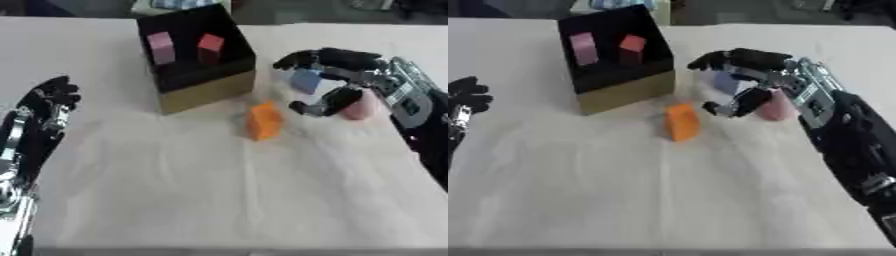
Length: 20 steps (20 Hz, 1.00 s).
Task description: Pick up objects on the table and place them in the box.
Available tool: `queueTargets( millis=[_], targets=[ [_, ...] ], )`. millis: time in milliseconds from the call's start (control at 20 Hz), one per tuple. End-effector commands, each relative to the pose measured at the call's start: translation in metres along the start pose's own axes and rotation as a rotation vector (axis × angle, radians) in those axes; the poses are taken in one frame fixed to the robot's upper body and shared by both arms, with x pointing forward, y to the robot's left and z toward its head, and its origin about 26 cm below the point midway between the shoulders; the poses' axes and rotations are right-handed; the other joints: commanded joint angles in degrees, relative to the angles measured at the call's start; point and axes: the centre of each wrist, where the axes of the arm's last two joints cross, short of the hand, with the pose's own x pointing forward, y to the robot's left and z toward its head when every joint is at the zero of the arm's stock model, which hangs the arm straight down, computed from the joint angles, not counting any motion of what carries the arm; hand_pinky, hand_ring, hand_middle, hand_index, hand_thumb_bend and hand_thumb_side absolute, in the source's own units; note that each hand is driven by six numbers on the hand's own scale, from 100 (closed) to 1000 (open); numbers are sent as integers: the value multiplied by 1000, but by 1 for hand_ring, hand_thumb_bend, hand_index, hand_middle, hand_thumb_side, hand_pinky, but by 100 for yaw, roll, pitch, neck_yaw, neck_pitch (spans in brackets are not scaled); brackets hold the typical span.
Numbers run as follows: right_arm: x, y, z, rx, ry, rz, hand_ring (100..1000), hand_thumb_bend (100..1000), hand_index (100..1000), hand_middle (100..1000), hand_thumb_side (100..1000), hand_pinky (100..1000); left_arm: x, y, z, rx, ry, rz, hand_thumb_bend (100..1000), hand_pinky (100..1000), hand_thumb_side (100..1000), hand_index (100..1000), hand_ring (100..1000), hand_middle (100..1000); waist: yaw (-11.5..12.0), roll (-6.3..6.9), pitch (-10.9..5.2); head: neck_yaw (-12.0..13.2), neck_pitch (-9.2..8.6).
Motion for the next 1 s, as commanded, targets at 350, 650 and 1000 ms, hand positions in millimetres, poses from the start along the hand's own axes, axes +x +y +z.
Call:
queueTargets(
  millis=[350, 650, 1000],
  targets=[
    [6, -2, -9, 197, -181, 111, 876, 194, 993, 897, 574, 820, 6, 5, -2, -7, -21, -20, 100, 812, 648, 858, 760, 724, 32, -78, -150, -25, 40],
    [7, 13, -13, 243, -191, 87, 875, 180, 992, 895, 591, 820, 6, 5, -1, -7, -19, -20, 100, 812, 649, 858, 760, 724, 42, -75, -141, -28, 47],
    [6, 21, -12, 266, -191, 77, 875, 172, 993, 894, 602, 820, 5, 5, -1, -7, -18, -20, 100, 812, 650, 858, 760, 723, 39, -74, -134, -32, 71]
  ],
)
